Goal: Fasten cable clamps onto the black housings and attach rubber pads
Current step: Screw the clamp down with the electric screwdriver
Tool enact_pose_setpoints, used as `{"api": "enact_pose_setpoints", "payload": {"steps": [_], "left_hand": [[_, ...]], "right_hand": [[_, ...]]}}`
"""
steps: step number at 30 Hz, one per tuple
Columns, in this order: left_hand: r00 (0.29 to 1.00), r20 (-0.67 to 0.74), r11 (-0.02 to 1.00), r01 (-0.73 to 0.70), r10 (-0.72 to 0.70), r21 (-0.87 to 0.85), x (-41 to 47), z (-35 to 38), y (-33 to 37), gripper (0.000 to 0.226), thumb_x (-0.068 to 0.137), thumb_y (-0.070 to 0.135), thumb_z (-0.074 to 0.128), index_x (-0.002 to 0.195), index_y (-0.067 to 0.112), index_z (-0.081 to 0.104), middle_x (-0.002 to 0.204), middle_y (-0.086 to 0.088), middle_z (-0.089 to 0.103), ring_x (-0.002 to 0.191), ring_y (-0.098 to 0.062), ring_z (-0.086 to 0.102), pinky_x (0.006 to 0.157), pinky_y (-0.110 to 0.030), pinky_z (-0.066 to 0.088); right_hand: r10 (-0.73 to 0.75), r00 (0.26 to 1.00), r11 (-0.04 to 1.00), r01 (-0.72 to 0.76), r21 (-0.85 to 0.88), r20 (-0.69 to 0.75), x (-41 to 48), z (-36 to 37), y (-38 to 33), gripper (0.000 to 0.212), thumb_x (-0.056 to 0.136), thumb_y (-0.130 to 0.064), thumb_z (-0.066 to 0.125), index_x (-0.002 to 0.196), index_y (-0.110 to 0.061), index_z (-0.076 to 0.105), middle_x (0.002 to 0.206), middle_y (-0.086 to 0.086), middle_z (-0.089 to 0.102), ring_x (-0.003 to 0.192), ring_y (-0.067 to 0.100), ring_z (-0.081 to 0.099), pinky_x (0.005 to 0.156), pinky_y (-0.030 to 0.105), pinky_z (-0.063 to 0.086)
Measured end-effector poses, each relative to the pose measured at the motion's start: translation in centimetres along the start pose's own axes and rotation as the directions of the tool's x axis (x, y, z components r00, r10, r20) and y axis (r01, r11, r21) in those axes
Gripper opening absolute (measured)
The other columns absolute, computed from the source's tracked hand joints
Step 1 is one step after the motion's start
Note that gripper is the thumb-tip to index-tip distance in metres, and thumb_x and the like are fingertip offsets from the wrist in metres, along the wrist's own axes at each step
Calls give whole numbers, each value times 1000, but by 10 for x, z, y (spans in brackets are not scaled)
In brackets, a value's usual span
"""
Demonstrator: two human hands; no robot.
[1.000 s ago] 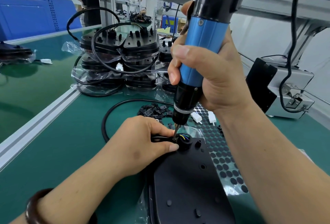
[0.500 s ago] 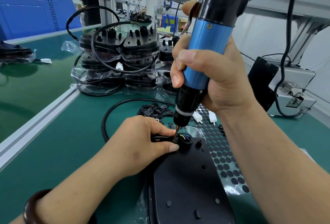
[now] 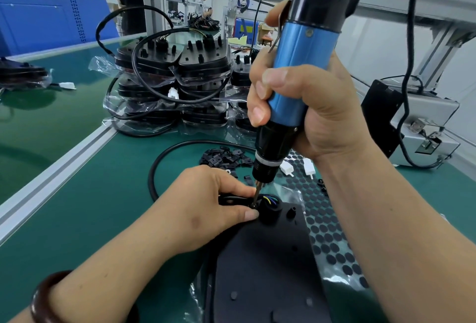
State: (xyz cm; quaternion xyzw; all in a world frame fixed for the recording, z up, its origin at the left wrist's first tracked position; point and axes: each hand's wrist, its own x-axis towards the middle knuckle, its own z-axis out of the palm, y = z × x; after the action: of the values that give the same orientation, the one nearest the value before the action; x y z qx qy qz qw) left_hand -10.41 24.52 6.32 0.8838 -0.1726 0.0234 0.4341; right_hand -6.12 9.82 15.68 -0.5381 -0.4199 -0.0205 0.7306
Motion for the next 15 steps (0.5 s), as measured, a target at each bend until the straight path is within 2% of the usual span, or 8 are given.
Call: {"api": "enact_pose_setpoints", "payload": {"steps": [5, 8, 15], "left_hand": [[1000, -2, 1000, 1, -1, 20, -1, 1, 0, 23, 69, 41, 80, 90, 45, 72, 91, 26, 66, 88, 12, 59, 77, -1, 40], [1000, -12, 1000, -5, 5, 29, -2, 2, 1, 22, 69, 40, 80, 87, 47, 70, 88, 27, 65, 87, 14, 58, 75, 1, 38], [999, -26, 999, -18, 19, 44, -1, 3, 1, 24, 70, 38, 81, 88, 46, 69, 87, 29, 65, 89, 17, 55, 73, 4, 35]], "right_hand": [[0, 1000, 1000, 0, -26, 2, 0, 0, -1, 33, 67, -2, 58, 97, -7, 46, 63, 0, 53, 45, 21, 49, 53, 28, 44], [-10, 1000, 999, 9, -52, -3, -1, 1, -1, 28, 66, -4, 59, 91, -10, 47, 62, 0, 52, 45, 21, 49, 54, 26, 44], [-21, 1000, 998, 21, -57, 1, -2, 2, -1, 26, 67, -4, 58, 90, -12, 48, 62, -1, 53, 45, 21, 50, 53, 24, 43]]}}
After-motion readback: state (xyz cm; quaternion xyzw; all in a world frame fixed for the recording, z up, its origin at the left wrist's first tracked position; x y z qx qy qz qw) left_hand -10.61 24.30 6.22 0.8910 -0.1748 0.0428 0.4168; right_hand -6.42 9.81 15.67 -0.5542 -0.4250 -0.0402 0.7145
